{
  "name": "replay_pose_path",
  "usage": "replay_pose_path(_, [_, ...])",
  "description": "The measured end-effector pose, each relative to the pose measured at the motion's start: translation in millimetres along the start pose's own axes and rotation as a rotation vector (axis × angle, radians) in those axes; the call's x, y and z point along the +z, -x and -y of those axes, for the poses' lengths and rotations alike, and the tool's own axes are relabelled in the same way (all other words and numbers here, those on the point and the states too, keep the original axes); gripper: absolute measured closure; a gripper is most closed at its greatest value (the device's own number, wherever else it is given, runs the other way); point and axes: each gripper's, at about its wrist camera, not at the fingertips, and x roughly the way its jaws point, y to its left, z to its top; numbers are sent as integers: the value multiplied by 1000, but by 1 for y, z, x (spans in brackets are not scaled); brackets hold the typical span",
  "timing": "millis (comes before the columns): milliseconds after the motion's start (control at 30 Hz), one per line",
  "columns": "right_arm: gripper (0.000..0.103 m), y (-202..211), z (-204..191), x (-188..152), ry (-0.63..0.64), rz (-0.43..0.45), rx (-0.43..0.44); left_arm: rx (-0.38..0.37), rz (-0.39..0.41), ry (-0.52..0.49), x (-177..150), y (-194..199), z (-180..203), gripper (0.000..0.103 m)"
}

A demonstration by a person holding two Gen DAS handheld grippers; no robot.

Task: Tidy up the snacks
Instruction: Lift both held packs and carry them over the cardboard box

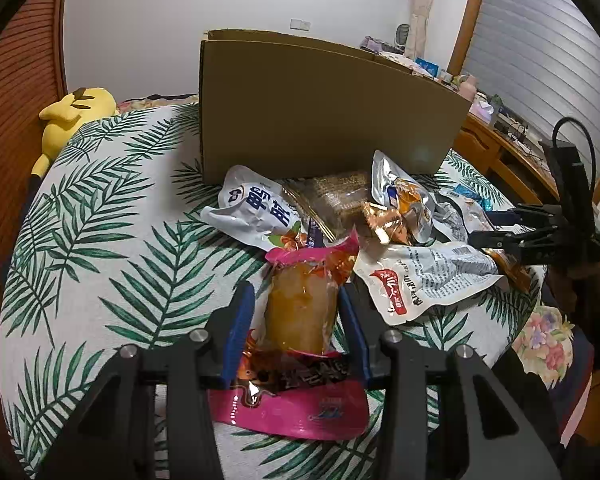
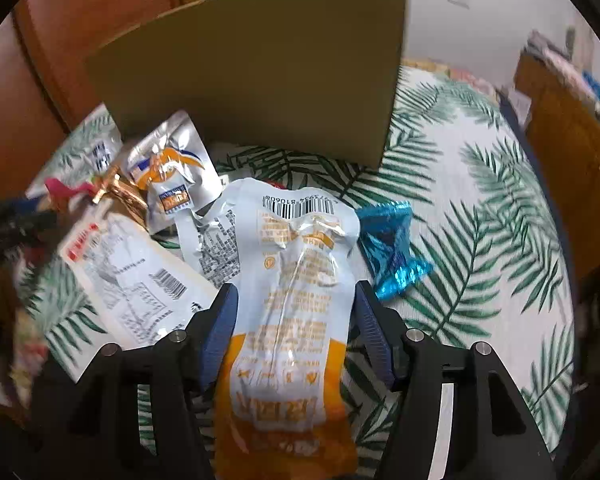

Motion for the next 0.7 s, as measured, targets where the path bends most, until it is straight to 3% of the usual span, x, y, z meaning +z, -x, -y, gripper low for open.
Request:
replay_pose_path(433, [57, 9, -8, -8, 53, 17, 2, 15, 18, 19, -2, 7, 3, 64])
replay_pose_path(700, [57, 40, -5, -14, 3, 117, -16, 21, 33, 18, -7, 16, 8, 68])
